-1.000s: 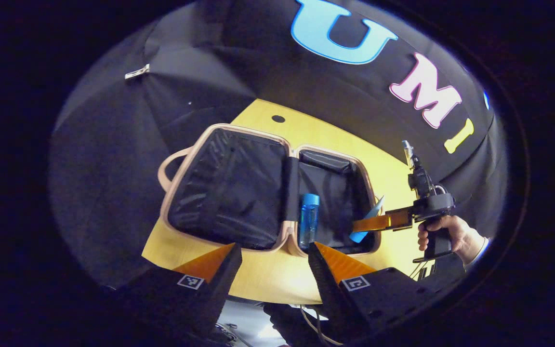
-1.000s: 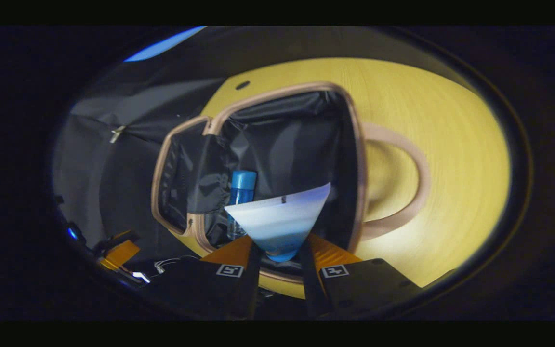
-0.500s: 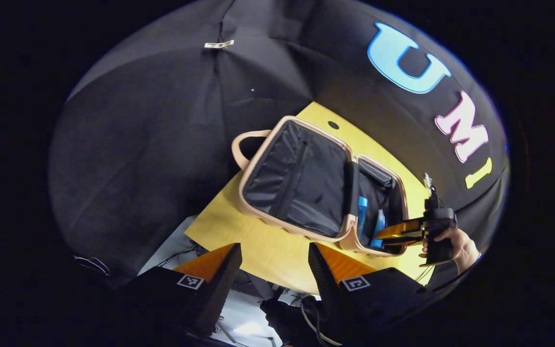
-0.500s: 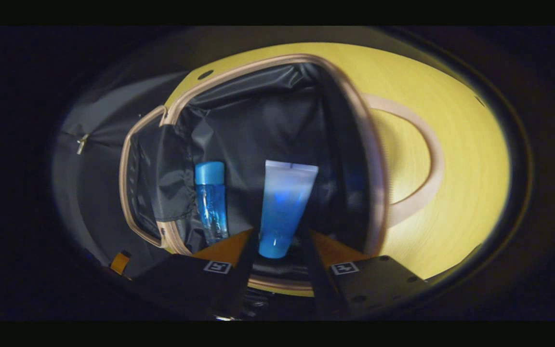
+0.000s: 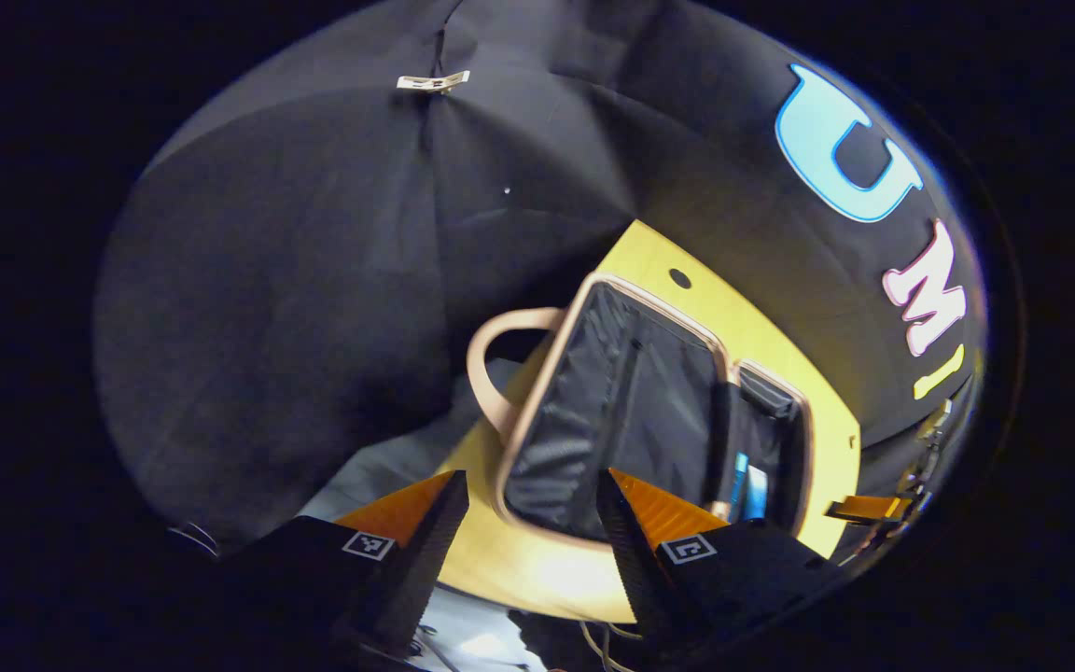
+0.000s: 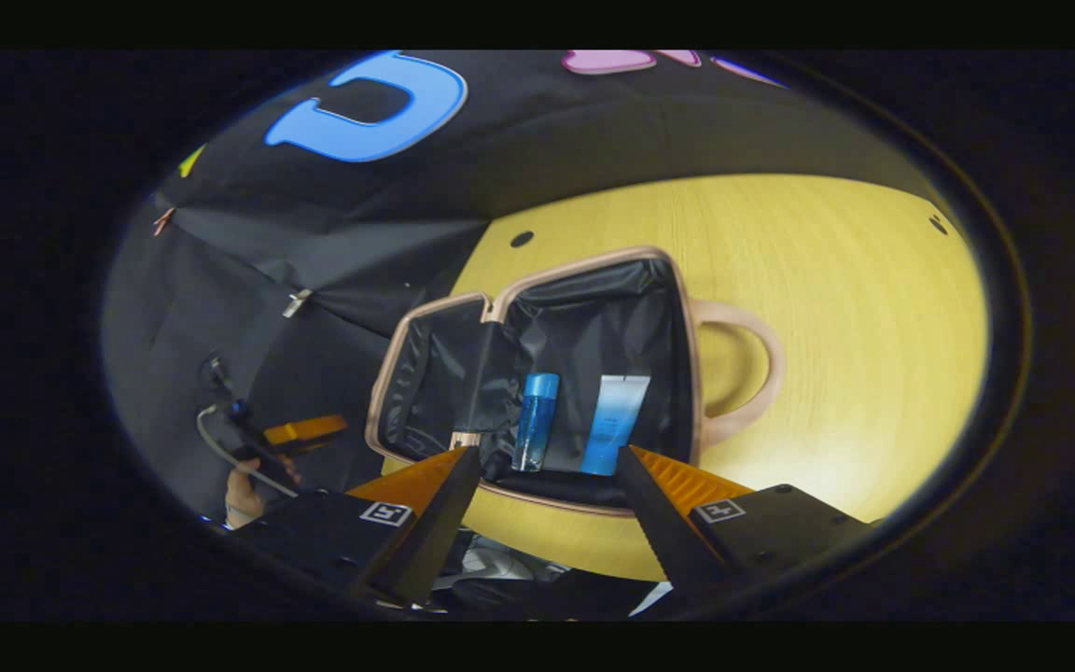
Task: First open the suitcase, pack the skin care products into it, and then close the suitcase.
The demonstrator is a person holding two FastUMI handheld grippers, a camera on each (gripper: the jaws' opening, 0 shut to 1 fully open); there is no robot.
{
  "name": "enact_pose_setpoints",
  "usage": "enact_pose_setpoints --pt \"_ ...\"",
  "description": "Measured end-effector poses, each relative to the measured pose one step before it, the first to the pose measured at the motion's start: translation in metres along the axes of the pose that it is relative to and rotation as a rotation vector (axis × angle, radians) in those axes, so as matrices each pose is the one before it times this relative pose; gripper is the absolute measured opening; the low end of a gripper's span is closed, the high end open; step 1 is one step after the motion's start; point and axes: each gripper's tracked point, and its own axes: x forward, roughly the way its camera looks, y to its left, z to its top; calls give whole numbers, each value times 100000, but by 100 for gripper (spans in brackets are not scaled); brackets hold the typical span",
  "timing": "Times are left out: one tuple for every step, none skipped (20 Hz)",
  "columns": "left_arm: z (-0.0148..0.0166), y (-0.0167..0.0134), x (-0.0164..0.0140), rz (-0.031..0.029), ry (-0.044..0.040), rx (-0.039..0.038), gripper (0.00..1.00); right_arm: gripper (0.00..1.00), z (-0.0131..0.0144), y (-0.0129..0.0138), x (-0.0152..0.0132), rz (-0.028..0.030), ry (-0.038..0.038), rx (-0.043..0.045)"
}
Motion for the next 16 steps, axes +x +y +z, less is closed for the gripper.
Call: enact_pose_setpoints --pt "1273 361 947 1084 65 -50 88 93 308 -510 -1332 254 -2495 -1073" --pt "852 156 1208 1053 780 -670 88 93 106 -678 -1245 -499 -2027 41" --pt "974 607 928 2234 703 -326 88 93 238 -831 -1054 -763 -2408 186" --pt "923 690 1030 2362 787 661 88 93 223 -836 -918 -1281 -2241 286" --pt "744 586 911 2275 466 829 88 93 299 -792 -849 -1321 -2487 182" --pt "240 630 988 2069 1699 950 88 93 357 -797 -1078 -1242 -2494 458" --pt "174 470 1067 2485 1769 734 88 93 417 -720 -883 -1180 -2300 394" --pt "-52 324 1017 1809 1812 848 88 93 456 -513 -909 -1083 -2338 389" --pt "25 259 909 1855 1179 408 88 93 355 -458 -648 -1002 -2189 185" --pt "29 90 906 920 1040 414 88 93 241 -381 -669 -651 -1533 626" --pt "15 15 776 858 1181 791 88 93 67 -239 -334 -790 -946 845" --pt "-42 29 916 1087 988 1147 88 93 -272 -173 -98 -1091 -242 711" --pt "112 -155 990 163 1084 1854 88 93 -272 -266 -165 -846 240 450" --pt "-184 -231 1123 -990 1293 2769 88 93 -290 -384 -76 -982 321 137" --pt "-733 -46 507 -294 2705 3896 84 93 -364 -277 30 -1059 379 135" --pt "-437 -1151 539 -4694 3879 1344 62 93 -406 -70 -94 -864 725 259"
